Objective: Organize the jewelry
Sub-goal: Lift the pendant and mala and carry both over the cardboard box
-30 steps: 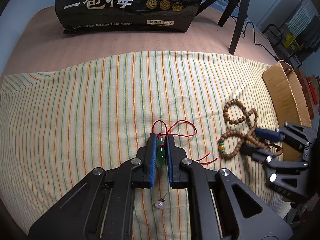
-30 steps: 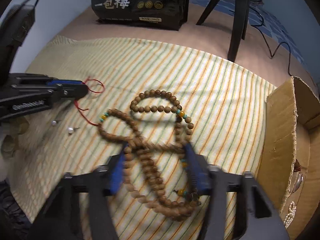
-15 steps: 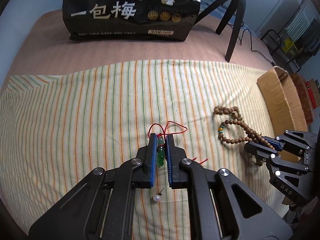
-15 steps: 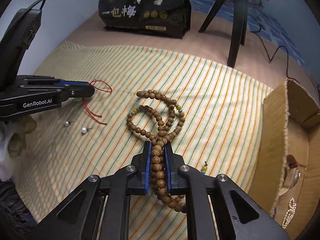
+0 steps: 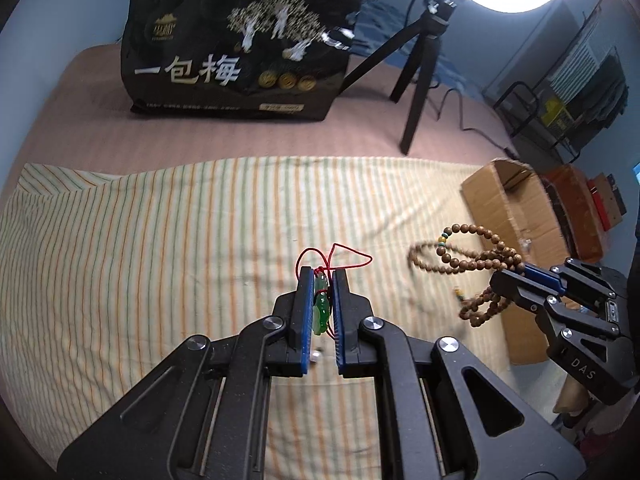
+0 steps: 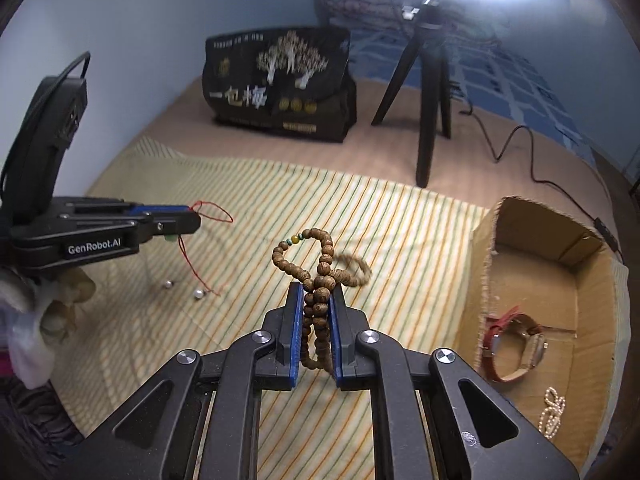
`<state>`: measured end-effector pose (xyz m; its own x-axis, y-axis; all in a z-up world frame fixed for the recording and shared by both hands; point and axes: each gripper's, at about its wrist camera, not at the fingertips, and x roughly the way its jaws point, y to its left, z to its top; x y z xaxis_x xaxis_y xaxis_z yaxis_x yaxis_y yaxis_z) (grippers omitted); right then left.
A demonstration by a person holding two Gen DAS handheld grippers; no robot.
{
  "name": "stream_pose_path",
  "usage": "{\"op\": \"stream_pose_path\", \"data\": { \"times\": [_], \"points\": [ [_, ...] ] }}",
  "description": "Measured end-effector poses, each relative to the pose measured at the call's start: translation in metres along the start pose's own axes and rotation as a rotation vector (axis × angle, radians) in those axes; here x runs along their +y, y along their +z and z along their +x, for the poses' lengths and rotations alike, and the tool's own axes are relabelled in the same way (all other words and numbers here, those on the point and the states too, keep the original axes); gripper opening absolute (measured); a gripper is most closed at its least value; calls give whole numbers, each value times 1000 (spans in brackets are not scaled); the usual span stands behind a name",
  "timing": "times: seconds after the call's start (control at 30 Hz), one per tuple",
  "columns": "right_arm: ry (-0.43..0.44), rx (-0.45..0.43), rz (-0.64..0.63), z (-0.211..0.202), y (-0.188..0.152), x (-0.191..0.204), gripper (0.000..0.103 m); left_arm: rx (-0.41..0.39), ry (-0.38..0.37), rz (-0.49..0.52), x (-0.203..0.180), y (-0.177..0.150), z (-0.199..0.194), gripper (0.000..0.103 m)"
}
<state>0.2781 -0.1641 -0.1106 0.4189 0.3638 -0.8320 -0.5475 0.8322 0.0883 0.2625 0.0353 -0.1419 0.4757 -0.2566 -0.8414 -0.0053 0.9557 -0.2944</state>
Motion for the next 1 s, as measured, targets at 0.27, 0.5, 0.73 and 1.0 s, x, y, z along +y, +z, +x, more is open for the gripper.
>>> {"op": "stream_pose_path", "data": {
  "times": [0.27, 0.5, 0.73, 1.0],
  "points": [
    [-3, -74, 36, -36, 1, -8, 10, -57, -45, 9, -24, 0, -24, 7],
    [-9, -139, 70, -69, -3, -18, 10, -112, -82, 25, -51, -3, -45, 7],
    [-31, -221, 110, -104, -5, -37, 10, -157, -116, 81, -86, -9, -61, 7],
    [-80, -273, 171, -129, -10, -70, 10, -176, -158, 146, -124, -14, -61, 7]
  ]
}}
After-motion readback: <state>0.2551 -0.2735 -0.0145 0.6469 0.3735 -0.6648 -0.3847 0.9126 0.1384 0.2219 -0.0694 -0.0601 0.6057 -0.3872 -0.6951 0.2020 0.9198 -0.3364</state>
